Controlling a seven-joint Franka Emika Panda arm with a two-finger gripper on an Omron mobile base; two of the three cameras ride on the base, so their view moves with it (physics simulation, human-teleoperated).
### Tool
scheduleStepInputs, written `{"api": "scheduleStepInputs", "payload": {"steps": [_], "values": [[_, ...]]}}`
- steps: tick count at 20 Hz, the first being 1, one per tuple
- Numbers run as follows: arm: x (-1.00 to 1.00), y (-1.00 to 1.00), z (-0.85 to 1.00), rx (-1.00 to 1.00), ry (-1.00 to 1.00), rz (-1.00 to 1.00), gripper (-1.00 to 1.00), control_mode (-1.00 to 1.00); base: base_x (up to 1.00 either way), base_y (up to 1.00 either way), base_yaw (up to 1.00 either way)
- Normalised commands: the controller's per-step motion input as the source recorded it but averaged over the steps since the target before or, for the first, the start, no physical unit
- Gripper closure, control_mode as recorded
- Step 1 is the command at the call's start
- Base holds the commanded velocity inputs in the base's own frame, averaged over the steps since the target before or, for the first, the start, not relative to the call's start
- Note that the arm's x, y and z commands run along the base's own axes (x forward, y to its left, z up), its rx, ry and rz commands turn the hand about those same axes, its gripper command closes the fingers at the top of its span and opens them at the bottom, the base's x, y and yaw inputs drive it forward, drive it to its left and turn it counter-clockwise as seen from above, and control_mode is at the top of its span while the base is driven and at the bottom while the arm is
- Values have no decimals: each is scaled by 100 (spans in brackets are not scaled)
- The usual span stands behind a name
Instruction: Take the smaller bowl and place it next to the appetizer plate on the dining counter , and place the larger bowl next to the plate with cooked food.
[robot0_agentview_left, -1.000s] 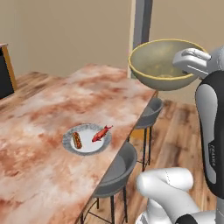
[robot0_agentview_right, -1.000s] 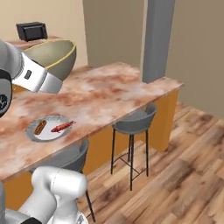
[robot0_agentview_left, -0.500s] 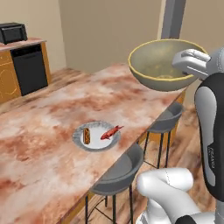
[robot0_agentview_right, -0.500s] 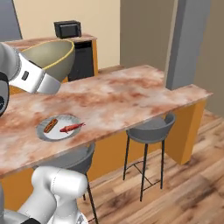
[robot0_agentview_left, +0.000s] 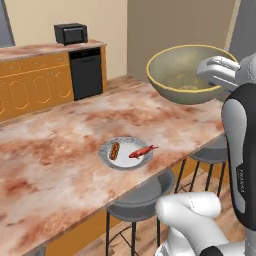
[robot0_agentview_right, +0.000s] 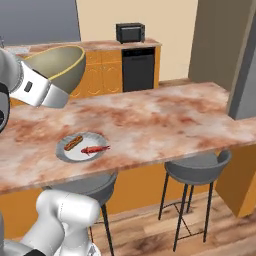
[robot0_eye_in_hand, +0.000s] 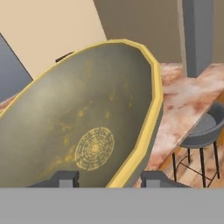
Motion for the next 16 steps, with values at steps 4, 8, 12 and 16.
{"api": "scheduleStepInputs", "payload": {"steps": [4,8,12,16], "values": [[0,0,0,0,0,0,100,100,100,-5,51],[0,0,0,0,0,0,100,100,100,-3,50],[0,0,0,0,0,0,100,100,100,0,48],[0,0,0,0,0,0,100,100,100,0,39]]}}
